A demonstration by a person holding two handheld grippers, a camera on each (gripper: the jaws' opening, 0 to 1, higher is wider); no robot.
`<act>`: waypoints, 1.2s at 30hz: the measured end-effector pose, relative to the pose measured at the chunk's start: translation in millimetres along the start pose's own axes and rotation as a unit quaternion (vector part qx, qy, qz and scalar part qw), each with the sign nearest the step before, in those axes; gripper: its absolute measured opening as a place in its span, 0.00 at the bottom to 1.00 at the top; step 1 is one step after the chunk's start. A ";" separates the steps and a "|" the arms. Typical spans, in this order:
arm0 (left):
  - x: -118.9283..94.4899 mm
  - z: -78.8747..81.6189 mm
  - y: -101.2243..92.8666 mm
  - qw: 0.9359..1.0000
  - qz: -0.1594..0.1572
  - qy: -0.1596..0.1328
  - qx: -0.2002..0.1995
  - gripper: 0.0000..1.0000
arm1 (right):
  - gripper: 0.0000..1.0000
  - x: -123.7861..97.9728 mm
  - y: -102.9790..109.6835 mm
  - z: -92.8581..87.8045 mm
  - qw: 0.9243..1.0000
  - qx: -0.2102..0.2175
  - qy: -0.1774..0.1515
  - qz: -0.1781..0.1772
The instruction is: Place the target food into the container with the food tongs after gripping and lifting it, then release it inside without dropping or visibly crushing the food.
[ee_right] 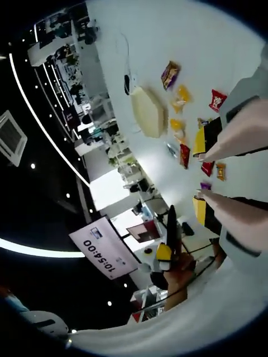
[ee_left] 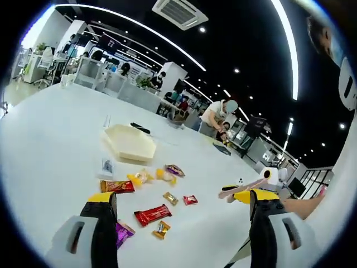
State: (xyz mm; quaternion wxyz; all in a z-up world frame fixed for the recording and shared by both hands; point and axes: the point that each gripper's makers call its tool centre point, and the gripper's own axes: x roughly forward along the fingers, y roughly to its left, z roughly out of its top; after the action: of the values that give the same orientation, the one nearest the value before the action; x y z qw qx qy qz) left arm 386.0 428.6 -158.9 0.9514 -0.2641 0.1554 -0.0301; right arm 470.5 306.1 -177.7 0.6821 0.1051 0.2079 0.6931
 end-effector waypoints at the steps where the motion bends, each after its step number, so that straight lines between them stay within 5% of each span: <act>1: -0.1 -2.3 1.0 1.000 0.004 0.004 0.007 0.99 | 0.26 -1.1 -1.2 -3.9 1.000 -0.008 0.010 0.000; 9: 0.2 -21.6 9.1 0.999 -0.005 0.039 0.027 0.99 | 0.26 -6.1 -4.6 -3.7 0.999 -0.013 0.028 -0.033; 19: -4.5 -17.8 30.3 0.999 -0.003 0.030 0.036 0.99 | 0.26 -4.4 -16.5 1.2 0.997 -0.030 0.034 -0.066; 24: -12.6 -14.9 28.7 0.996 0.001 0.035 0.077 0.99 | 0.25 -0.9 -19.6 4.3 0.995 -0.047 0.067 -0.057; 36: -15.7 -18.9 19.0 0.994 -0.022 0.042 0.098 0.99 | 0.26 -4.4 -34.6 4.8 0.985 -0.104 0.111 -0.081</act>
State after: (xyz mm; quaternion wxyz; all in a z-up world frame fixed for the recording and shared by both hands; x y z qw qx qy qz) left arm 364.8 437.8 -179.5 0.9644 -0.1713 0.1861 -0.0773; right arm 504.0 301.8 -187.7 0.7161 -0.0612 0.2174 0.6604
